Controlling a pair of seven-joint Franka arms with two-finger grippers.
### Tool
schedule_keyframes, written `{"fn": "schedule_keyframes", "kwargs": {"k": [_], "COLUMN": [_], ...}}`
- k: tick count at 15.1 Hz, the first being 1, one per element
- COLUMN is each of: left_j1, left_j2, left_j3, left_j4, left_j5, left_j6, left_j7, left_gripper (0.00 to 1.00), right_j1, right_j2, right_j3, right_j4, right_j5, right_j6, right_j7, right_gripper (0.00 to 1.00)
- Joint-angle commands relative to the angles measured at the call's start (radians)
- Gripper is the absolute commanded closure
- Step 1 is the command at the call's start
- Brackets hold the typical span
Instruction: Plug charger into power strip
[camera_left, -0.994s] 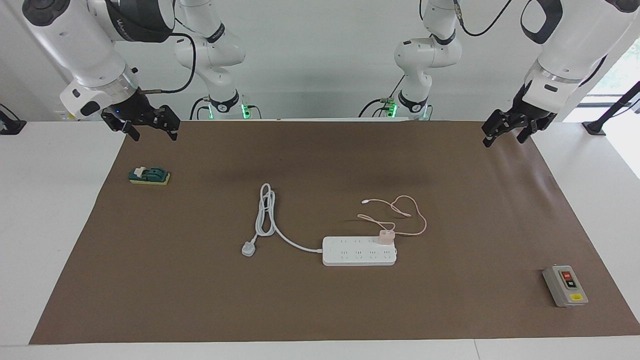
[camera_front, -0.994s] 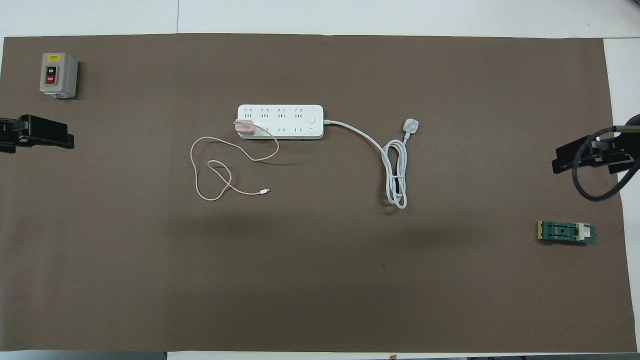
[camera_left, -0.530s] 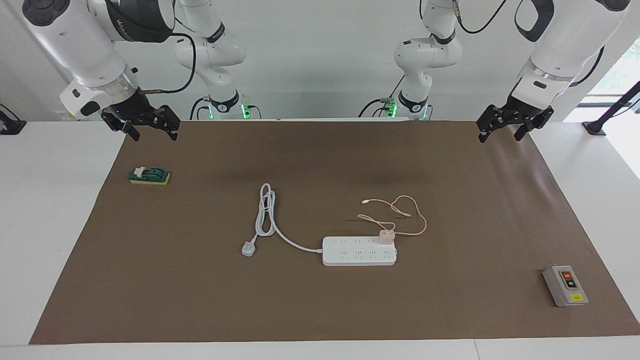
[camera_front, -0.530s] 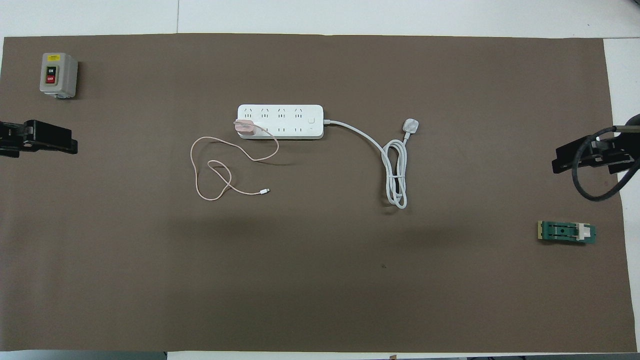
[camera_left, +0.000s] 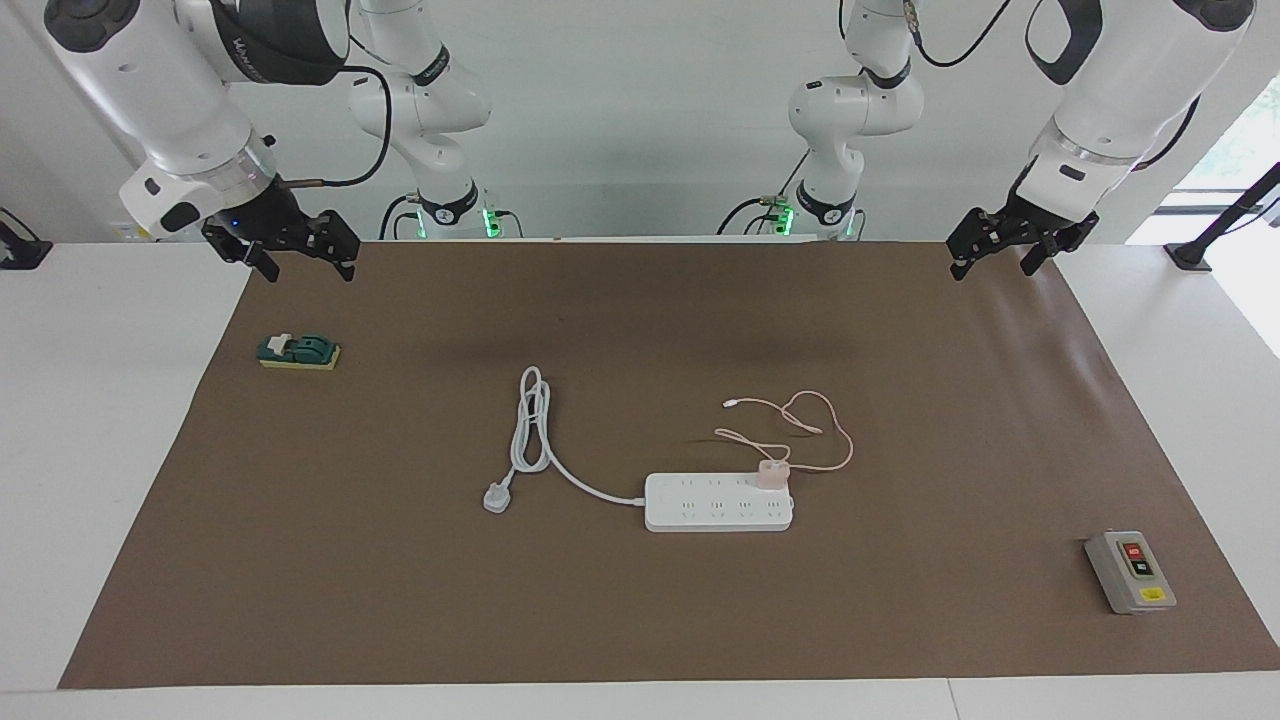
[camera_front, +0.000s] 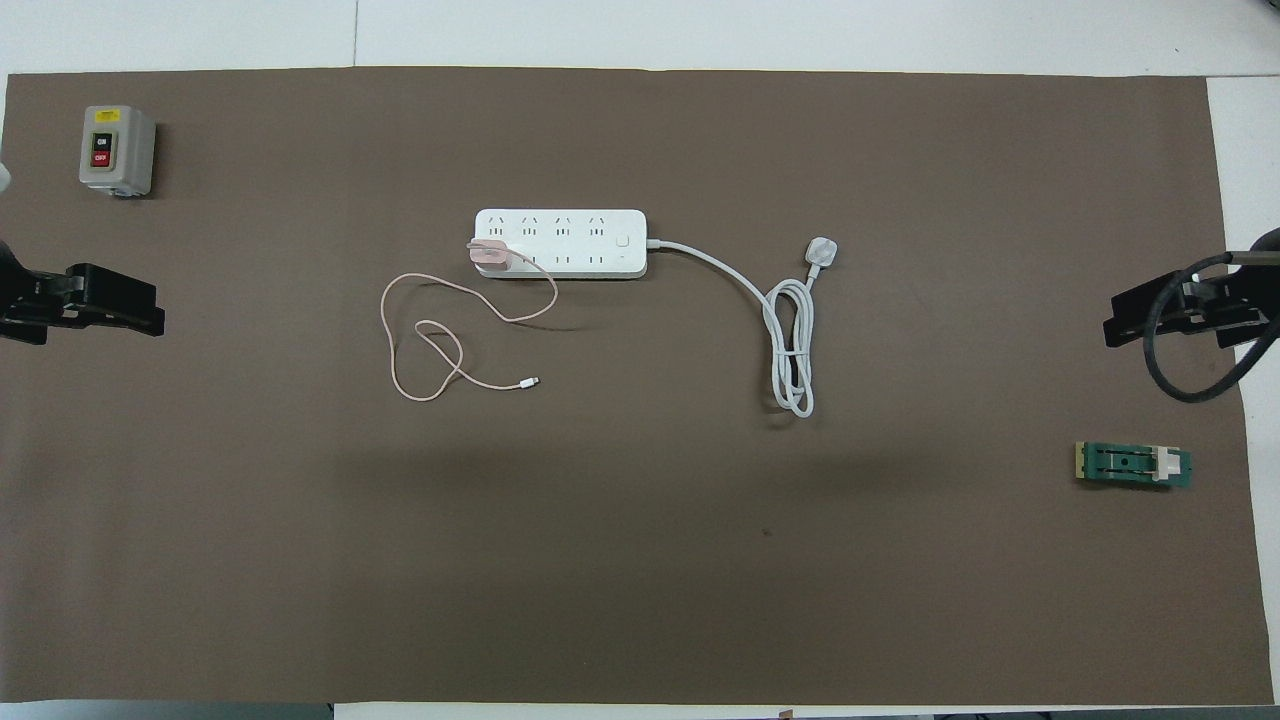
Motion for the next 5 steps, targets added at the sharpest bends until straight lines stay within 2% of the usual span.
{"fn": "schedule_keyframes", "kwargs": {"k": [1,5], "left_j1": [-0.009,-0.009], "left_j2": [-0.026,-0.026], "left_j3": [0.004,0.002], "left_j4": [-0.025,-0.022], "left_j5": [0.021,0.021], "left_j6": [0.006,0.006], "left_j7": [-0.008,-0.006], "left_gripper": [0.00,0.00], "right_j1": [-0.008,-0.007], "right_j2": [-0.005,-0.005], "right_j3": [0.005,0.005], "right_j4": [-0.001,-0.001], "right_j5": [0.005,0.005], "right_j6": [-0.012,-0.012], "right_j7": [-0.005,-0.005], "right_gripper": [0.00,0.00]}}
